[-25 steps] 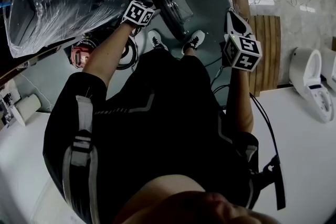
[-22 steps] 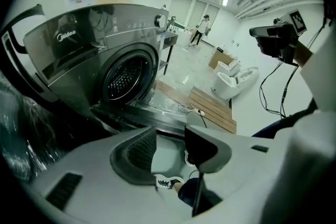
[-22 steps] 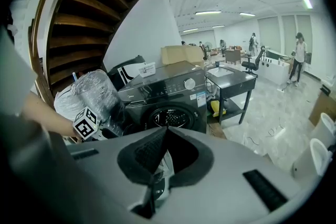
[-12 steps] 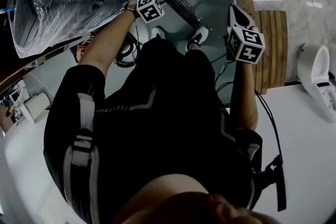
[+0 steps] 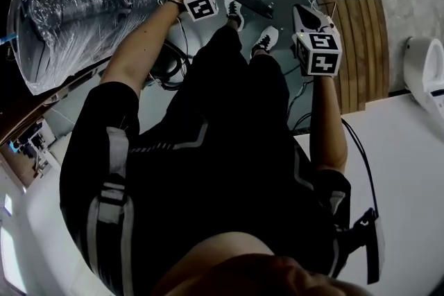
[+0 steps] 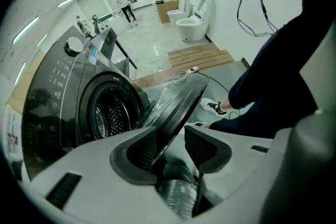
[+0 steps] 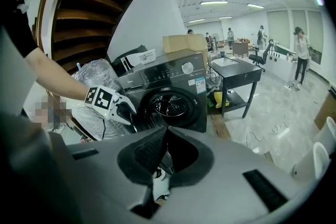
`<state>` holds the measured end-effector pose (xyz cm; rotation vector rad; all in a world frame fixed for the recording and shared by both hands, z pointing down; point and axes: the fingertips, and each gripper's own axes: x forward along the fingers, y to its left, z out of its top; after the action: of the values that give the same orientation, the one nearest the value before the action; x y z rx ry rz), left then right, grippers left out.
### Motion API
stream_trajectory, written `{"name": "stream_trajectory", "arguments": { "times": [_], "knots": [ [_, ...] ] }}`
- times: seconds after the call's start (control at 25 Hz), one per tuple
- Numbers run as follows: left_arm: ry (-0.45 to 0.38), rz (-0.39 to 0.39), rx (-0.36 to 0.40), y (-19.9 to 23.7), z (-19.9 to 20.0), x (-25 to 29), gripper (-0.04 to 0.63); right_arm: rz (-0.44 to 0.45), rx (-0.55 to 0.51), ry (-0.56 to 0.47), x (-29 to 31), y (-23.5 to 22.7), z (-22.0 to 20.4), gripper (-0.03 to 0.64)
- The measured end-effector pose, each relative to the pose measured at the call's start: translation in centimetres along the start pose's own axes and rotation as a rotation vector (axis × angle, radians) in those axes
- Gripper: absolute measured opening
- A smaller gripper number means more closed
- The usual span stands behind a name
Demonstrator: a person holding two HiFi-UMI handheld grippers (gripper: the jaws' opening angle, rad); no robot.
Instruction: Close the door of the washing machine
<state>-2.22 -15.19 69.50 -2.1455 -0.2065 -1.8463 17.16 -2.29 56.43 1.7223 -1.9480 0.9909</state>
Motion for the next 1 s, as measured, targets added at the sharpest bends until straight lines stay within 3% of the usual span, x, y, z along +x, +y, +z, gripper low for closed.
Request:
{"name": "stream_trajectory", "arguments": {
  "times": [0.16, 0.24, 0.56, 0.72, 0.88, 1.0],
  "knots": [
    [0.058, 0.038, 0.088, 1.6, -0.2, 0.7, 0.167, 0.018, -0.052, 0.047, 2.9, 0.7, -1.2, 0.030],
    [0.049, 0.027, 0.094, 2.0, 0.1, 0.8, 0.167, 0.040, -0.091, 0.091, 4.7, 1.3, -2.3, 0.080],
    [0.049, 0.018, 0.087, 4.1, 1.1, 1.4, 0.152, 0.058, -0.246, 0.229, 10.7, 2.6, -6.1, 0.083],
    [0.042, 0.002, 0.097, 5.0, 1.8, 1.6, 0.143, 0.029, -0.229, 0.255, 13.7, 0.9, -7.0, 0.095],
    [0.060, -0.030, 0.181, 5.8, 2.7, 1.9, 0.129, -0.033, -0.303, 0.286, 16.8, -1.4, -7.3, 0.110],
    [0.051, -0.043, 0.168, 6.5, 3.0, 2.0, 0.127, -0.046, -0.313, 0.303, 18.7, -2.5, -6.9, 0.110]
  ]
}}
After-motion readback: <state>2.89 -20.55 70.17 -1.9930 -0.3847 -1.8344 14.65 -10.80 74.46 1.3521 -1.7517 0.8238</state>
